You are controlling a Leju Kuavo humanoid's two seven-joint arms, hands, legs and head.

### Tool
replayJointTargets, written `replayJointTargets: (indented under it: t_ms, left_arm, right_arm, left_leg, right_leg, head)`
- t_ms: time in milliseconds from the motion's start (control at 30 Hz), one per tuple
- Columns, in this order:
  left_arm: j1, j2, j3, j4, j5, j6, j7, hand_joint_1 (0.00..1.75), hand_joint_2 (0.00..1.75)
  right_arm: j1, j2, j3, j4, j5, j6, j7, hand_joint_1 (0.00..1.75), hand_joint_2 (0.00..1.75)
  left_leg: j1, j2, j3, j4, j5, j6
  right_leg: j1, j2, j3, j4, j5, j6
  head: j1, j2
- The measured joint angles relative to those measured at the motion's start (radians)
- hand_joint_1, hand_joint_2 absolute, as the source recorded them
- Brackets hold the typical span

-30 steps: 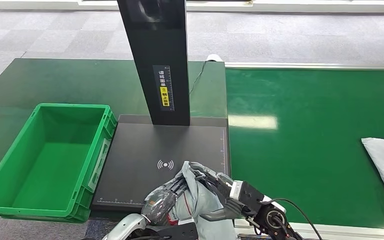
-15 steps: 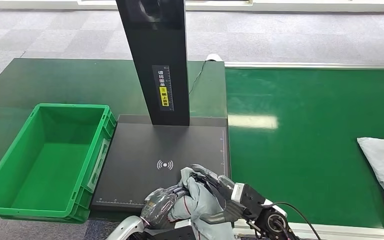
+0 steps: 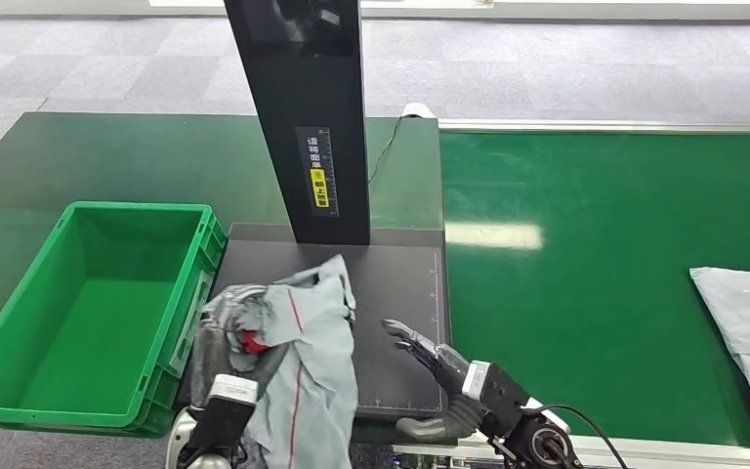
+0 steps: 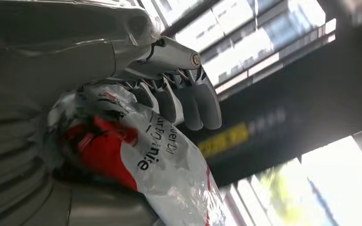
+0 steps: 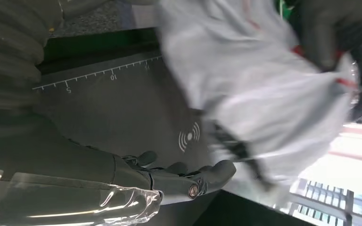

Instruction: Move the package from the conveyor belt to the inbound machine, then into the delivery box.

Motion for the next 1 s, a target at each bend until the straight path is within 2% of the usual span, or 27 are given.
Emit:
replayJointTargets:
  t_ms: [167,300,467,600,767,867,1000]
  left_arm:
    - [0.035,-0.009,0.032,-0.08,0.117,0.054,-0.076,1.75,1.75]
    - [0.062,-0.015,0.042,-0.121,0.171,0.096,-0.128,1.75,1.75]
    - [0.084,-0.025,0.067,-0.17,0.221,0.185,-0.199,1.75,1.75]
    - [0.093,-0.028,0.089,-0.209,0.237,0.194,-0.206,1.75,1.75]
    - [0.089,-0.029,0.121,-0.23,0.312,0.188,-0.206,1.75,1.75]
    - [0.051,-0.019,0.147,-0.214,0.401,0.144,-0.188,1.75,1.75]
    - [-0.036,0.0,0.191,-0.165,0.56,-0.015,-0.112,1.75,1.75]
  right_arm:
    - [-0.001,0.018,-0.022,0.001,0.033,-0.145,0.066,0.0,1.75]
    - [-0.002,0.03,-0.031,0.008,0.062,-0.2,0.094,0.0,0.0]
    - [-0.002,0.037,-0.034,0.02,0.081,-0.249,0.104,0.0,0.0]
    - [-0.001,0.042,-0.039,0.025,0.093,-0.287,0.1,0.0,0.0]
    - [0.001,0.054,-0.046,0.026,0.104,-0.344,0.048,0.0,0.0]
    - [-0.001,0.056,-0.046,0.026,0.079,-0.356,0.039,0.0,0.0]
    - [-0.011,0.059,-0.046,0.032,0.037,-0.401,0.038,0.0,0.0]
  left_leg:
    - [0.0,0.0,-0.001,0.0,0.0,0.0]
    - [0.0,0.0,-0.001,0.0,0.0,0.0]
    - [0.0,0.0,-0.002,0.0,0.0,0.0]
    - [0.0,0.0,-0.002,0.0,0.0,0.0]
    - [0.0,0.0,-0.002,0.0,0.0,0.0]
    - [0.0,-0.001,-0.002,0.0,0.0,0.0]
    - [0.0,0.0,-0.002,0.0,0.001,0.0]
  right_leg:
    - [0.0,0.0,0.0,0.0,0.0,0.0]
    - [0.0,0.0,-0.001,0.0,0.0,0.0]
    - [0.0,0.0,-0.002,0.0,0.0,0.0]
    - [0.0,0.0,-0.002,0.0,0.0,0.0]
    - [0.0,0.0,-0.002,0.0,0.0,0.0]
    - [0.0,0.0,-0.002,0.0,0.0,0.0]
    - [0.0,0.0,-0.002,0.0,0.0,0.0]
  head:
    - [0.0,0.0]
    - [0.0,0.0]
    - [0.0,0.0]
    - [0.0,0.0]
    - [0.0,0.0]
    - [0.0,0.0]
    - [0.0,0.0]
